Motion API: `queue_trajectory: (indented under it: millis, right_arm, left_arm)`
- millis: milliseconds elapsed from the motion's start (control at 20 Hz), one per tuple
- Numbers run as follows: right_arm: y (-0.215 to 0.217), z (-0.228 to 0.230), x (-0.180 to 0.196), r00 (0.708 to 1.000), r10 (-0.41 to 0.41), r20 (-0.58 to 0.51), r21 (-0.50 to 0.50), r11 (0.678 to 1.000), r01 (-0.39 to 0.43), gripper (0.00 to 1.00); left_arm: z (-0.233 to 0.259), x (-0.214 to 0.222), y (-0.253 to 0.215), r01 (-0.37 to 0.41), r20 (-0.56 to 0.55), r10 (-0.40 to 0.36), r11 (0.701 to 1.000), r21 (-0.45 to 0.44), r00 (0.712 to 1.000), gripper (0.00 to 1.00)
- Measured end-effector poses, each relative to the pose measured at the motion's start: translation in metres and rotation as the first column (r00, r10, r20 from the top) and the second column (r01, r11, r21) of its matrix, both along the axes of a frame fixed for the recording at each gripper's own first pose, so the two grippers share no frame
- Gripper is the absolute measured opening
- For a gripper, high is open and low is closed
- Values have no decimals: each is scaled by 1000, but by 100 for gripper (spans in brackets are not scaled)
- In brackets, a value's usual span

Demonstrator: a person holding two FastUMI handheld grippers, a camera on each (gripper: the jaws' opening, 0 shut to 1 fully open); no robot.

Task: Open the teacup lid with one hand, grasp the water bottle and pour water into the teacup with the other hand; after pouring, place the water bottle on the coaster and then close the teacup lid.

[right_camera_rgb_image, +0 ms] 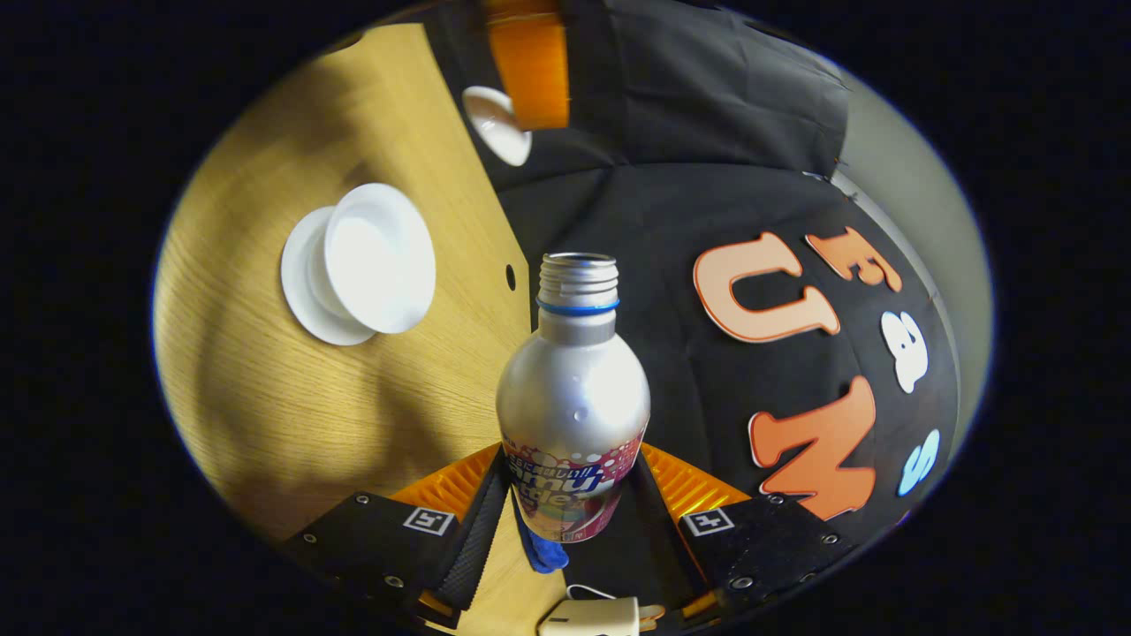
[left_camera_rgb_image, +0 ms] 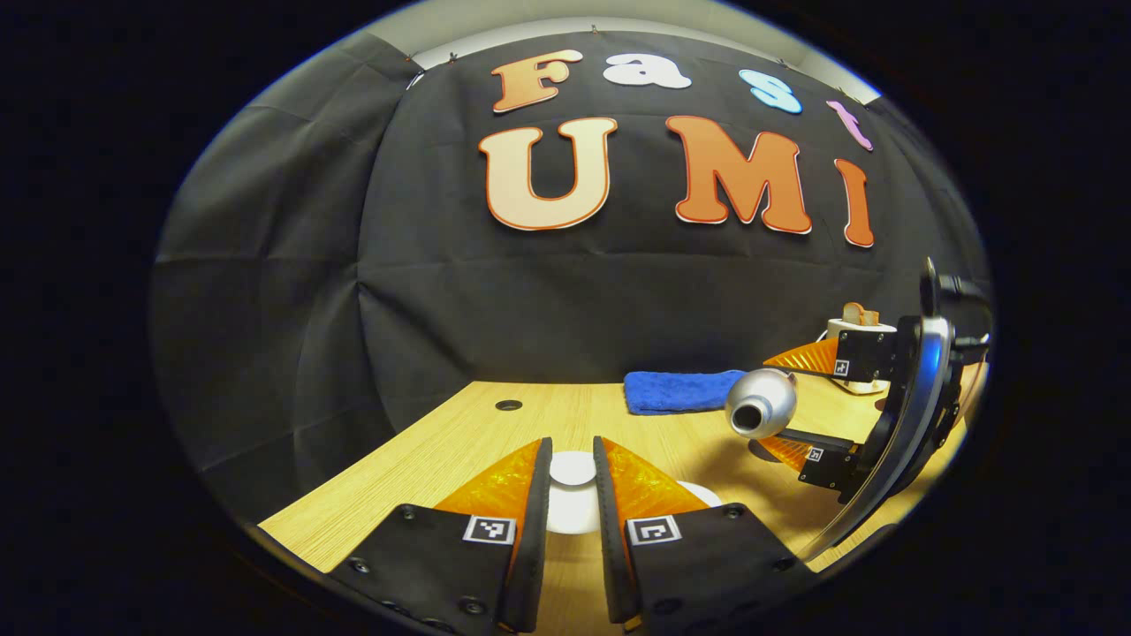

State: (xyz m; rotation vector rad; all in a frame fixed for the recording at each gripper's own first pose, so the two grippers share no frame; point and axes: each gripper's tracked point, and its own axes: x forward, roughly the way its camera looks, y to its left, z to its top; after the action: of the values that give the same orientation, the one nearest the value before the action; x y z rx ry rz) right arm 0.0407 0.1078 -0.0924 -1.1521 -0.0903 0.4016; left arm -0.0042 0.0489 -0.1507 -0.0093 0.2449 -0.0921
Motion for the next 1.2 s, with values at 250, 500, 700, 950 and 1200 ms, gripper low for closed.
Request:
queue_trajectory:
  millis: [250, 500, 700, 950, 1200]
  right_arm:
    - [-26, 14, -2, 993, -51, -104, 227, 971, 73, 79]
    - [-47, 19, 2, 978, -64, -201, 417, 898, 144, 79]
    - [-59, 11, 16, 961, -82, -264, 508, 835, 211, 79]
    - [-71, 2, 31, 936, -77, -343, 613, 737, 285, 79]
    - [-73, -1, 36, 919, -54, -389, 674, 663, 325, 79]
  left_arm:
    - [7, 5, -30, 49, 11, -49, 999, 0, 999, 32]
    - [-4, 7, -54, 88, -17, -88, 996, -2, 996, 32]
    - [-19, 8, -70, 109, -48, -109, 994, -9, 993, 32]
    - [-43, 5, -75, 113, -100, -113, 994, -6, 989, 32]
    - [-66, 4, -77, 115, -157, -114, 993, -8, 981, 32]
